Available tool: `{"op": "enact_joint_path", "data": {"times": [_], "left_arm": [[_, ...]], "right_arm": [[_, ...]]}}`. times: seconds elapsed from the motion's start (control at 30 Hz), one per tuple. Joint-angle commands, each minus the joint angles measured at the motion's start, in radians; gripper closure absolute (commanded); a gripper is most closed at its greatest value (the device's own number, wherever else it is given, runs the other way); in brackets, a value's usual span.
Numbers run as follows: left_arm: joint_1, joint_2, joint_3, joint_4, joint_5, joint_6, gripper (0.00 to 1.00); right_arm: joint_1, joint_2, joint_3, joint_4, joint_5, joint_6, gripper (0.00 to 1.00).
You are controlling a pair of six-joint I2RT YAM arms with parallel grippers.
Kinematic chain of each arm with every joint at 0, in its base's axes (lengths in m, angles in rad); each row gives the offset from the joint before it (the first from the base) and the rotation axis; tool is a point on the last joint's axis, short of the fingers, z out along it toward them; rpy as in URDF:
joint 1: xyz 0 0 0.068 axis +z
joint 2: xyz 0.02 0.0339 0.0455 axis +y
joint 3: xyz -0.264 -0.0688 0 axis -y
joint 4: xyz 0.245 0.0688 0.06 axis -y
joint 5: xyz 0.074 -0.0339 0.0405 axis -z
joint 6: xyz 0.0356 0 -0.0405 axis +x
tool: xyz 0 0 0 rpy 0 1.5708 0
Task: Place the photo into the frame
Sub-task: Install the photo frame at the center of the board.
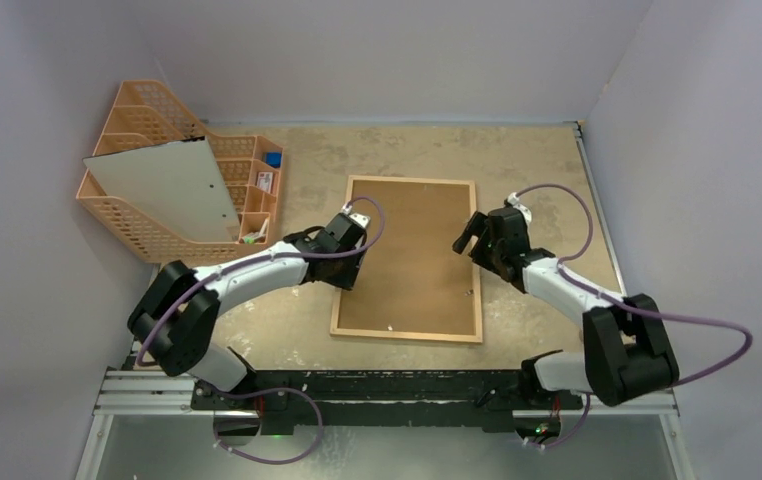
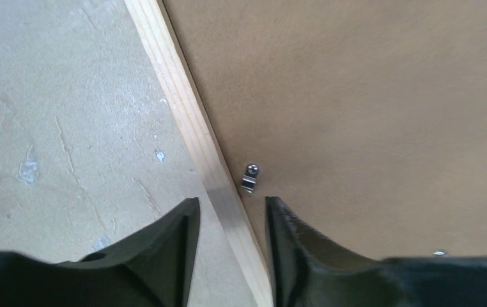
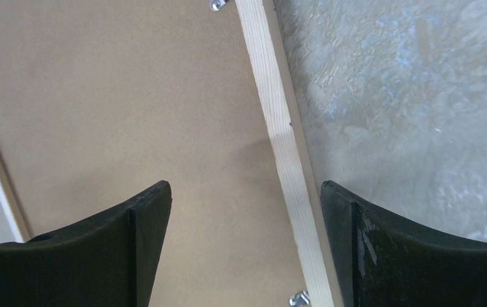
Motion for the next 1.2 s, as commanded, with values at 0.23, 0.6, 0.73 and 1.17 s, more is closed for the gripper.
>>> {"op": "enact_joint_path", "data": {"times": [0.23, 0.6, 0.73, 1.17], "left_arm": [[-0.001, -0.228, -0.104, 0.090, -0.053, -0.217, 0.41], [0.018, -0.337, -0.355, 0.239, -0.054, -0.455, 0.63], [0.027, -0.370, -0.428, 0.316, 0.034, -0.454, 0.66], [0.028, -0.345, -0.487, 0.385, 0.132, -0.443, 0.94]], "right_arm": [[0.006, -0.226, 0.022, -0.087, -0.020, -0.050, 0.16], [0.286, -0.154, -0.129, 0.417, -0.349, 0.332, 0.42], [0.411, 0.007, -0.110, 0.537, -0.327, 0.427, 0.50], [0.597, 0.354, 0.103, 0.586, -0.219, 0.521, 0.67]]}}
